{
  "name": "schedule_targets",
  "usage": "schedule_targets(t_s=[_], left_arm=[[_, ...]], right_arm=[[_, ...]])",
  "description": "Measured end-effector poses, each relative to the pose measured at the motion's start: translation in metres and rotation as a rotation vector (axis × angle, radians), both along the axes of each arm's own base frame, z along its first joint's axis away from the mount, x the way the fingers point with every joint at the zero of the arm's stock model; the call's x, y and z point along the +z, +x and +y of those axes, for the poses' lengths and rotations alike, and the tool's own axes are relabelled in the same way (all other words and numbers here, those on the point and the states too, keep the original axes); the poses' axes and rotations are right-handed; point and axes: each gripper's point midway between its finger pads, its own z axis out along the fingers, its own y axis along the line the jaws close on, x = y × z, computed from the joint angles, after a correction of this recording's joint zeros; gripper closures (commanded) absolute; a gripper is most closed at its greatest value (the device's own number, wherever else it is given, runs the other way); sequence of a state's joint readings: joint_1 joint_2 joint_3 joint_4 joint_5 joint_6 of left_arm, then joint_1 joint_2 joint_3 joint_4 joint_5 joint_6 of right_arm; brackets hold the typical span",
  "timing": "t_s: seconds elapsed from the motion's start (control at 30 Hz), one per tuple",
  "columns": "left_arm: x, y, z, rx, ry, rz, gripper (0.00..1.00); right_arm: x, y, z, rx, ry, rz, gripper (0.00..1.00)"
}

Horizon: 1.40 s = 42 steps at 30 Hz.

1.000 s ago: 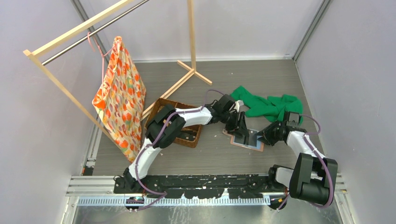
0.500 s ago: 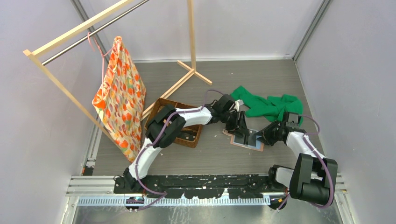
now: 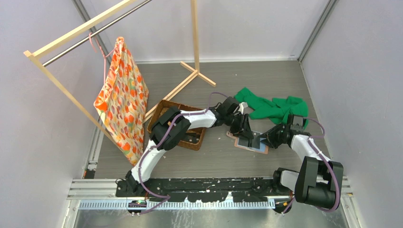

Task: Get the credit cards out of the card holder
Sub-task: Remove the credit card from the card holder.

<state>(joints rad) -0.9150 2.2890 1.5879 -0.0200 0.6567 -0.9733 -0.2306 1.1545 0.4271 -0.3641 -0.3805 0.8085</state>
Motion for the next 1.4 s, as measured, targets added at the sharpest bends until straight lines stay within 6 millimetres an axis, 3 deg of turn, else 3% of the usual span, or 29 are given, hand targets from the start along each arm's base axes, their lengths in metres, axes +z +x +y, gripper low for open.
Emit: schedule_targets(t_s=[0.27,0.47,0.77,1.03,1.3,1.4], left_arm=[[-0.007,-0.003,-0.006,-0.005,-0.02,0.026,0.72],[-0.01,-0.004,-0.008,-0.007,-0.02,0.036,0.99],[-0.01,-0.004,-0.007,-0.01,-0.025,0.042,0.99],[-0.013,0.003,0.006,0.008,-0.021,0.052,0.99],[-0.002,0.002,0.026,0.007,0.004,0.027,0.99],[0.01,0.001,0.037,-0.001,0.034,-0.014,1.0]], right_arm=[[0.0,0.0,0.001,0.002,0.002,0.0,0.66],[0.0,0.0,0.001,0.003,0.002,-0.001,0.66],[-0.001,0.0,0.002,0.001,0.004,0.001,0.66],[-0.001,0.002,0.004,0.006,0.018,-0.005,0.66],[-0.001,0.002,0.004,0.007,0.02,-0.006,0.66],[-0.001,0.002,0.004,0.007,0.02,-0.006,0.66]])
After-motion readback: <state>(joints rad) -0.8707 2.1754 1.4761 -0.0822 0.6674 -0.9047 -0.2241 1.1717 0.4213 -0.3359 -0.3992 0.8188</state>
